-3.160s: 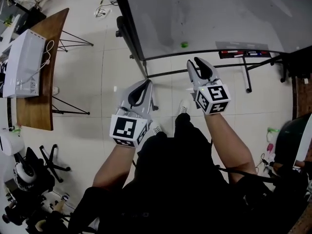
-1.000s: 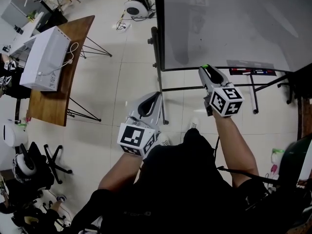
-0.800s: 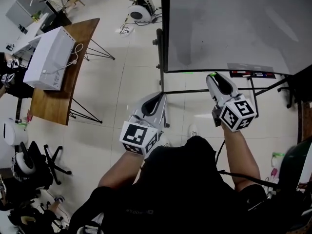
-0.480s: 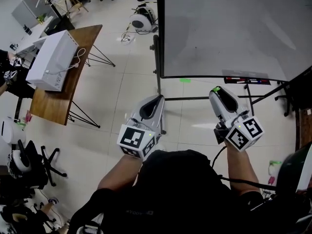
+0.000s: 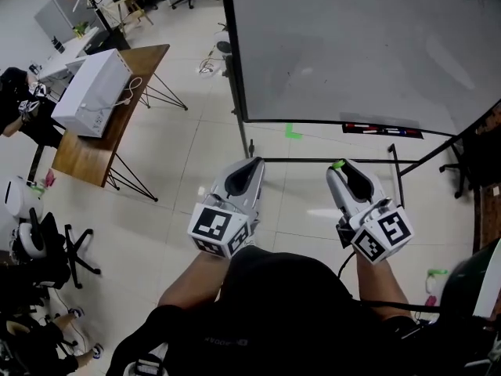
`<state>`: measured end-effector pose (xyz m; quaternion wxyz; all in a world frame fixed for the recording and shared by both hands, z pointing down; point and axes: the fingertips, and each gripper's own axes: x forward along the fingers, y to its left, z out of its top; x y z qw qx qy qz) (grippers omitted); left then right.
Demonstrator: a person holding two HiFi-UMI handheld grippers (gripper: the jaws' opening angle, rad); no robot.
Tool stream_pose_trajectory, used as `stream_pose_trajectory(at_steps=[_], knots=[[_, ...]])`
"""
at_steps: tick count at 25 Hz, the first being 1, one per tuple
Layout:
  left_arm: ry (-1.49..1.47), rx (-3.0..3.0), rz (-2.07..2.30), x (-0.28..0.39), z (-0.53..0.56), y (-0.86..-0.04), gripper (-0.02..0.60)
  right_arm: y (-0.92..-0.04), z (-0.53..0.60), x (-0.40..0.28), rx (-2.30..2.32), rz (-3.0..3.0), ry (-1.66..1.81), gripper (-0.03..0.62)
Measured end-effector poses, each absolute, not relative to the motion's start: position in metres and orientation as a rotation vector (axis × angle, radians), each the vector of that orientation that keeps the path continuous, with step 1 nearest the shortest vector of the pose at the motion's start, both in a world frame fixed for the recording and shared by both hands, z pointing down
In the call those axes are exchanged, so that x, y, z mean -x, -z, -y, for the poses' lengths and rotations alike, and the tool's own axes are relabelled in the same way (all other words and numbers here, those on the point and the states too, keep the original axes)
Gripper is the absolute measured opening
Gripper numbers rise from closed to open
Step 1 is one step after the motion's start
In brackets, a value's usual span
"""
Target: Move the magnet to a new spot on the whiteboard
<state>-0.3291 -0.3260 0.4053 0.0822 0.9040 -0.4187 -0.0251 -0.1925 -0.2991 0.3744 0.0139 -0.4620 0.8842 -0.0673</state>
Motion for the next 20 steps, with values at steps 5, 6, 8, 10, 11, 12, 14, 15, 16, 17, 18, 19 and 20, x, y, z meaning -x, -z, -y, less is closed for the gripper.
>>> stream_pose_trajectory(at_steps=[5, 6, 8, 10, 11, 12, 14, 15, 16, 17, 18, 19, 20], knots=[[0.082, -2.695, 1.267, 0.315, 0.294, -0.401, 0.015, -0.368, 0.266, 0.181, 1.397, -2.765, 0.168, 0.108], [0.082, -2.693, 1.272, 0.313, 0.288, -0.401, 0.015, -0.367, 0.26, 0.179, 1.388, -2.769, 0.16, 0.109], [0.081, -2.694, 1.282, 0.309, 0.276, -0.4, 0.015, -0.366, 0.249, 0.176, 1.376, -2.772, 0.144, 0.109], [0.077, -2.698, 1.289, 0.306, 0.268, -0.401, 0.015, -0.366, 0.24, 0.173, 1.366, -2.77, 0.135, 0.108], [0.072, -2.698, 1.29, 0.305, 0.264, -0.402, 0.015, -0.366, 0.236, 0.172, 1.362, -2.768, 0.135, 0.108], [0.065, -2.698, 1.29, 0.304, 0.26, -0.403, 0.015, -0.367, 0.233, 0.171, 1.357, -2.766, 0.137, 0.109], [0.051, -2.698, 1.288, 0.304, 0.253, -0.404, 0.015, -0.367, 0.227, 0.171, 1.348, -2.766, 0.141, 0.109], [0.047, -2.699, 1.289, 0.304, 0.251, -0.404, 0.015, -0.367, 0.224, 0.171, 1.344, -2.766, 0.14, 0.109], [0.047, -2.701, 1.29, 0.305, 0.249, -0.403, 0.015, -0.366, 0.223, 0.171, 1.342, -2.766, 0.136, 0.108], [0.051, -2.702, 1.29, 0.306, 0.248, -0.402, 0.015, -0.365, 0.221, 0.17, 1.343, -2.766, 0.131, 0.109], [0.058, -2.701, 1.287, 0.307, 0.246, -0.4, 0.015, -0.364, 0.22, 0.17, 1.345, -2.765, 0.126, 0.109], [0.065, -2.698, 1.281, 0.309, 0.244, -0.398, 0.015, -0.363, 0.219, 0.17, 1.349, -2.763, 0.122, 0.107], [0.068, -2.694, 1.275, 0.31, 0.243, -0.398, 0.015, -0.362, 0.218, 0.171, 1.352, -2.762, 0.121, 0.108]])
